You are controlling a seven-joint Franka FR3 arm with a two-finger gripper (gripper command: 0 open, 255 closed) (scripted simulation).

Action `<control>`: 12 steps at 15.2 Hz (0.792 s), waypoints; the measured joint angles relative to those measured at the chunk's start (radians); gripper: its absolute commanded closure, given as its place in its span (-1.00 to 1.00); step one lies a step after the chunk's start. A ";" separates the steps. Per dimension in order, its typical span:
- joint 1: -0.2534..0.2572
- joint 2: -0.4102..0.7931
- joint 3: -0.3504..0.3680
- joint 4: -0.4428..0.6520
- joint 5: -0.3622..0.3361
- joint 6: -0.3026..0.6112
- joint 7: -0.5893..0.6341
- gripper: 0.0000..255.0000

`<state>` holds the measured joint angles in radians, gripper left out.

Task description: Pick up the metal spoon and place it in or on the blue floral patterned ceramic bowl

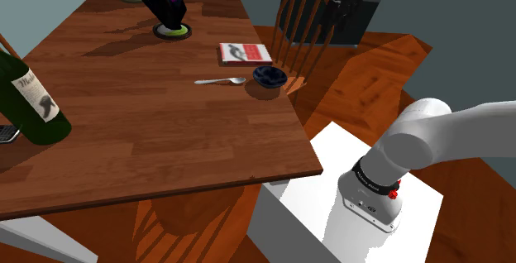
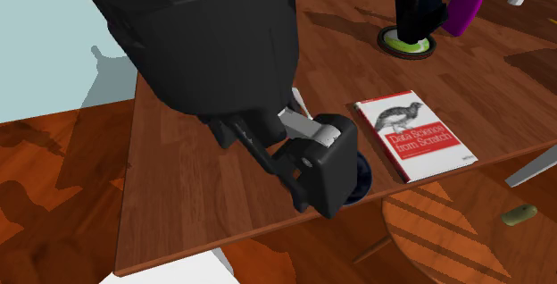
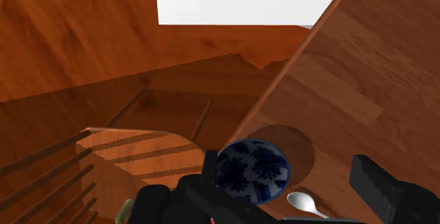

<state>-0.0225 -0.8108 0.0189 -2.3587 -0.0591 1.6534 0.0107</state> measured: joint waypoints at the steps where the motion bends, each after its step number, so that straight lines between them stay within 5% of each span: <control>1: 0.000 0.000 0.000 0.000 0.000 0.000 0.000 -1.00; 12: 0.090 0.308 -0.090 0.011 0.050 0.313 -0.235 -1.00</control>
<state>0.0678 -0.5025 -0.0708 -2.3475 -0.0087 1.9669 -0.2241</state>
